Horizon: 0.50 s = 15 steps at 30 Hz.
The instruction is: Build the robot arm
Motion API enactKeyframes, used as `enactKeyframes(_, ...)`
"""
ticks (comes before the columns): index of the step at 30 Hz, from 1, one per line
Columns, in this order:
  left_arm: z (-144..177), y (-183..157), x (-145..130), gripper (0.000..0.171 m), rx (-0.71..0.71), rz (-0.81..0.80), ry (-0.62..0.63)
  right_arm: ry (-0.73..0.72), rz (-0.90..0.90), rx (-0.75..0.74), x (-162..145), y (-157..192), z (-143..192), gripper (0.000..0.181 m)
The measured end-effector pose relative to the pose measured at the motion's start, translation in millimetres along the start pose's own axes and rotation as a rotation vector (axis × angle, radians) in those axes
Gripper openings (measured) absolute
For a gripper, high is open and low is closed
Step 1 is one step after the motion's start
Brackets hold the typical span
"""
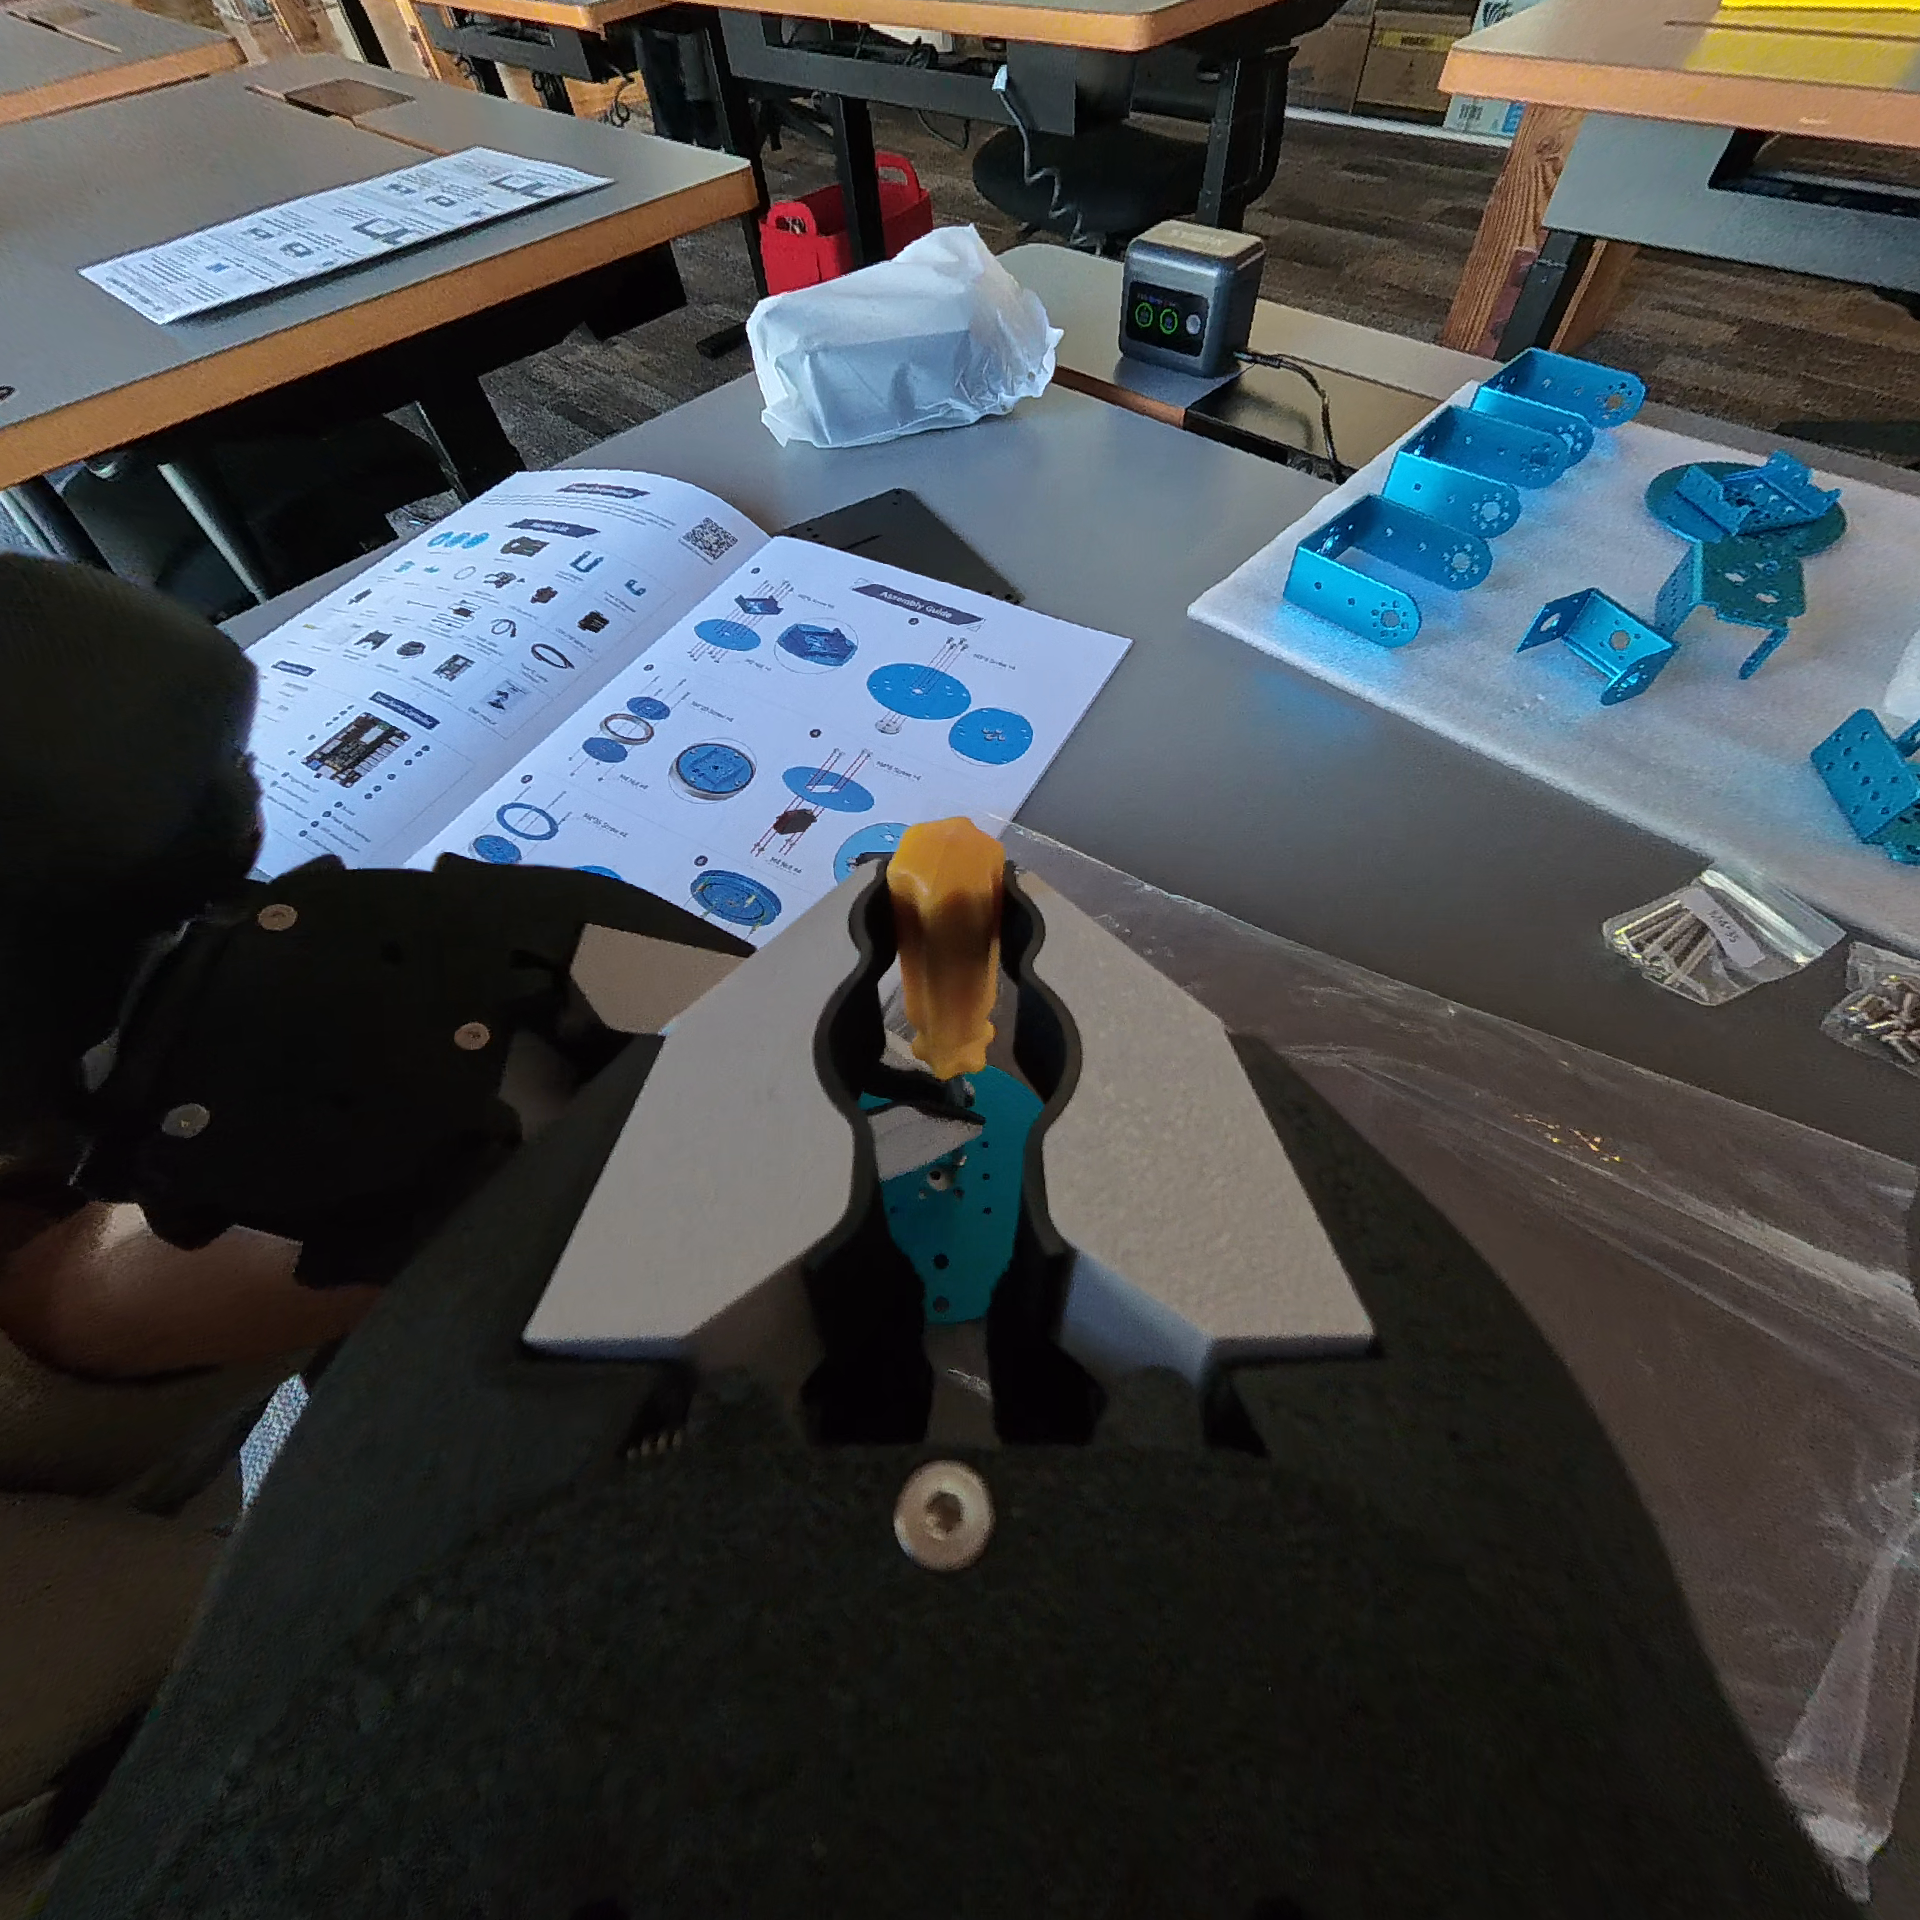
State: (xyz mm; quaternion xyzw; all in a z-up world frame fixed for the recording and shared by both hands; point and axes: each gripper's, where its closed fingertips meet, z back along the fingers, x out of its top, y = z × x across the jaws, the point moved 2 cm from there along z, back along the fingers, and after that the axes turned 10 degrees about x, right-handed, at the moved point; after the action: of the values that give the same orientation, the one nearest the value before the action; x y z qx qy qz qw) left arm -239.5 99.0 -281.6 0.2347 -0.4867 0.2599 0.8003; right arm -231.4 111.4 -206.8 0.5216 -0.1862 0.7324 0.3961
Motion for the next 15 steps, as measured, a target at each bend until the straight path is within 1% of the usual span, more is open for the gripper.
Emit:
enactKeyframes(4,0,0,0,0.004,-0.021,0.008,-0.008,-0.008,-0.005,0.063,1,1,-1,0.018)
enactKeyframes(5,0,0,0,0.004,-0.031,0.015,-0.007,-0.029,0.014,0.103,2,3,-1,0.022)
enactKeyframes(7,1,1,0,0.004,-0.038,0.023,-0.005,-0.076,0.095,0.191,4,6,1,0.05)
enactKeyframes(8,1,1,-1,0.004,-0.042,0.021,-0.005,-0.091,0.143,0.25,4,8,5,0.057)
enactKeyframes(9,1,1,-1,0.004,-0.044,0.022,-0.005,-0.108,0.193,0.298,3,7,10,0.059)
enactKeyframes(10,1,1,-1,0.004,-0.048,0.021,-0.006,-0.124,0.246,0.361,2,4,16,0.058)
enactKeyframes(12,2,0,-1,0.004,-0.058,0.011,-0.008,-0.182,0.356,0.539,-3,1,32,0.048)
enactKeyframes(13,2,0,-1,0.004,-0.059,0.009,-0.008,-0.209,0.394,0.627,-6,-3,38,0.051)
enactKeyframes(15,2,-1,0,0.004,-0.072,0.011,-0.008,-0.193,0.361,0.803,-14,-16,43,0.052)
